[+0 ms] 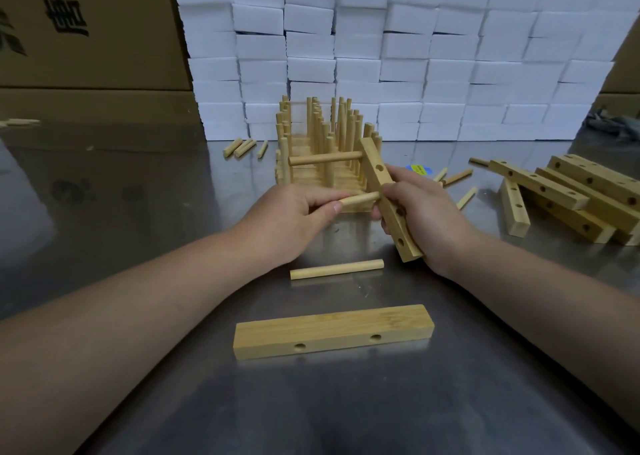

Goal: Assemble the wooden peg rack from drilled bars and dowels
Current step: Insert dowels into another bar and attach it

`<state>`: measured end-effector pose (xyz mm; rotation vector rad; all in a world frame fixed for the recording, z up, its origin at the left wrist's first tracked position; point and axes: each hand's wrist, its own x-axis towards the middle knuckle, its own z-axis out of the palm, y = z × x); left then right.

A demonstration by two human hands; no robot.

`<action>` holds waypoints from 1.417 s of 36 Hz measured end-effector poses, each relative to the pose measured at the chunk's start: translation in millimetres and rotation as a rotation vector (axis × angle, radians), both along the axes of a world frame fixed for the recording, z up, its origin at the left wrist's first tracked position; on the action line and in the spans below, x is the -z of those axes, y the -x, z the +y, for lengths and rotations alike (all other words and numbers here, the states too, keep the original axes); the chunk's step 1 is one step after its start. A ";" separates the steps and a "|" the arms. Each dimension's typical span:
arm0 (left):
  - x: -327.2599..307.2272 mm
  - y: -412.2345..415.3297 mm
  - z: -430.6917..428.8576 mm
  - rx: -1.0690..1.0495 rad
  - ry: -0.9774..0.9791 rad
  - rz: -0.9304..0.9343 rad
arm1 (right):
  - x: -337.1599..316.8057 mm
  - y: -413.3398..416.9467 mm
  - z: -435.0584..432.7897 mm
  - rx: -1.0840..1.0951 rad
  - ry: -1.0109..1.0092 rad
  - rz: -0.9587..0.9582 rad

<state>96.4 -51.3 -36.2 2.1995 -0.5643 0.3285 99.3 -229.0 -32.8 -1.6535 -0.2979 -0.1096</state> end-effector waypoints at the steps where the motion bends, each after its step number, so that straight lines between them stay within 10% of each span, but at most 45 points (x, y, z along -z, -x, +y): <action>1: -0.2 -0.2 0.0 -0.003 -0.001 -0.015 | 0.5 0.0 0.3 0.009 0.015 -0.006; 27: -7.1 10.1 -8.5 -0.042 0.012 -0.024 | -0.8 9.1 8.9 0.124 0.161 -0.114; 41: -16.7 -1.3 -0.5 0.089 0.378 0.490 | -0.5 1.5 1.5 0.232 -0.072 -0.073; 47: -21.6 2.6 6.7 0.189 -0.376 0.393 | -3.0 -2.0 -4.8 0.287 -0.145 -0.018; 51: -21.2 2.0 4.8 0.206 -0.497 0.386 | -1.7 0.6 0.4 0.256 -0.149 -0.026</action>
